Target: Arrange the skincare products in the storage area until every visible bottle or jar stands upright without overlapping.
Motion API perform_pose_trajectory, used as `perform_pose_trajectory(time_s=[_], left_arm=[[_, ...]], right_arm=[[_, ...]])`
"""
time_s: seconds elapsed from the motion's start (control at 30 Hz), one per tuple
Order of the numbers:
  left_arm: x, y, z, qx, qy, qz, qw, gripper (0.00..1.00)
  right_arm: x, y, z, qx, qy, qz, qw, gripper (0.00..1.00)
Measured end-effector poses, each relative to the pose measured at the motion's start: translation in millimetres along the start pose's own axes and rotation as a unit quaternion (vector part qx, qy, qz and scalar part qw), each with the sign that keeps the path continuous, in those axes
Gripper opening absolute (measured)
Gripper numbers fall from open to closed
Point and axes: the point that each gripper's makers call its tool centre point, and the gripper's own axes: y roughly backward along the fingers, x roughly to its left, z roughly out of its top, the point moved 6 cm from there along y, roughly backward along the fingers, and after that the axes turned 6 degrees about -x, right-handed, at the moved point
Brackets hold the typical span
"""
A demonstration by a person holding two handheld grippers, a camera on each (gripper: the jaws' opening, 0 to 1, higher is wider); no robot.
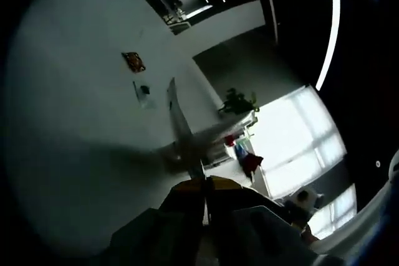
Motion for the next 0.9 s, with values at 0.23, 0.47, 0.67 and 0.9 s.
perform_pose_trajectory(time_s=[0.23, 0.47, 0.67, 0.9], left_arm=[[11.3, -13, -5.9, 0.02, -0.035, 0.022, 0.9989, 0.01], [18.0, -23, -8.2, 0.02, -0.035, 0.028, 0.9988, 0.01], [24.0, -28, -8.8, 0.022, -0.044, 0.038, 0.9981, 0.01], [37.4, -30, -12.1, 0.032, -0.071, 0.066, 0.9948, 0.01]], right_arm=[[-1, 0, -2.6, 0.001, 0.014, -0.004, 0.9999, 0.99], [-8, 2, -4.9, -0.005, 0.009, -0.019, 0.9998, 0.99], [-10, 2, -5.9, -0.004, 0.005, -0.021, 0.9998, 0.99], [-10, 1, -5.5, -0.004, 0.001, -0.022, 0.9997, 0.99]])
